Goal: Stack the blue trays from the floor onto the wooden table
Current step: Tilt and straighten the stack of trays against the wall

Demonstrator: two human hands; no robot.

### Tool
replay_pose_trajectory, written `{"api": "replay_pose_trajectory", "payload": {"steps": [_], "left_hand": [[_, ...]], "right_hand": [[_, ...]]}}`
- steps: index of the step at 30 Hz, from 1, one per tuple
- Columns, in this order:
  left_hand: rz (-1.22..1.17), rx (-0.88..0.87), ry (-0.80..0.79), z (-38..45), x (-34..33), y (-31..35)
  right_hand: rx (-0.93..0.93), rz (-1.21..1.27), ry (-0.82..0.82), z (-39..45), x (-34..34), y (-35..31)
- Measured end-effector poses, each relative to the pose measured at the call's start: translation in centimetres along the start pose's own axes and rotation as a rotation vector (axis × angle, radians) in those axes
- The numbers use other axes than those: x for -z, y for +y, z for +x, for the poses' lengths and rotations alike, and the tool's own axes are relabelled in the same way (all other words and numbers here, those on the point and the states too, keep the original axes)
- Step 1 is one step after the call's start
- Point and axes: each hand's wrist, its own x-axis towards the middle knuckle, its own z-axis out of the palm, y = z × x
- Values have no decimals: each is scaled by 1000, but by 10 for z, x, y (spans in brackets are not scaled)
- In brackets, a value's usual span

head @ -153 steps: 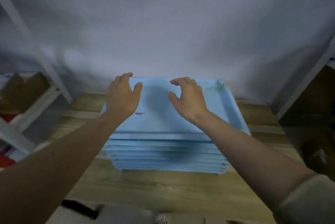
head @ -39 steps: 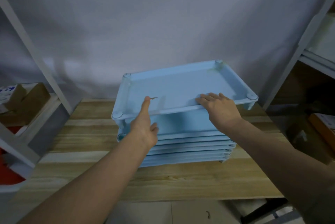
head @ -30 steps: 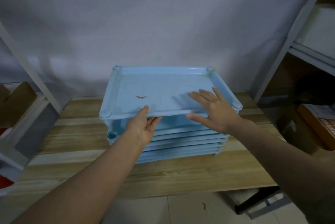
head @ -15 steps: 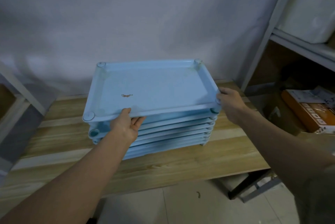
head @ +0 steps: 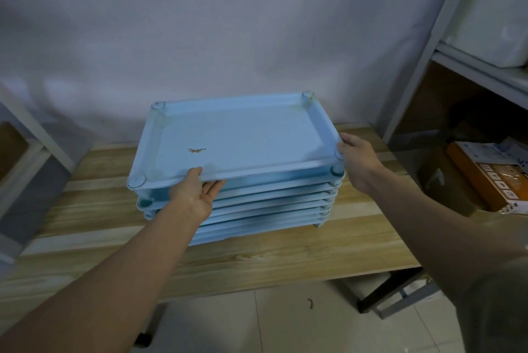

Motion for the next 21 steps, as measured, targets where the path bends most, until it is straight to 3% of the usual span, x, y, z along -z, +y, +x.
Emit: {"api": "replay_pose_trajectory", "payload": {"steps": [10,12,15,19,21], "left_hand": [[-41,17,-10,-11,6,-2],[-25,32,-20,-14,7,-1],[135,86,-74,-25,13,6],[541,131,-128,-38,44,30],[655,23,4,-39,64,44]], "right_hand": [[75,-194,50,-9,-5,4],[152,-427,126,-10,-7,5],[424,-792,255,-11,-19,5],[694,-796,65,-33,-66,-9],[758,-796,-73,-48,-96,-16]]}}
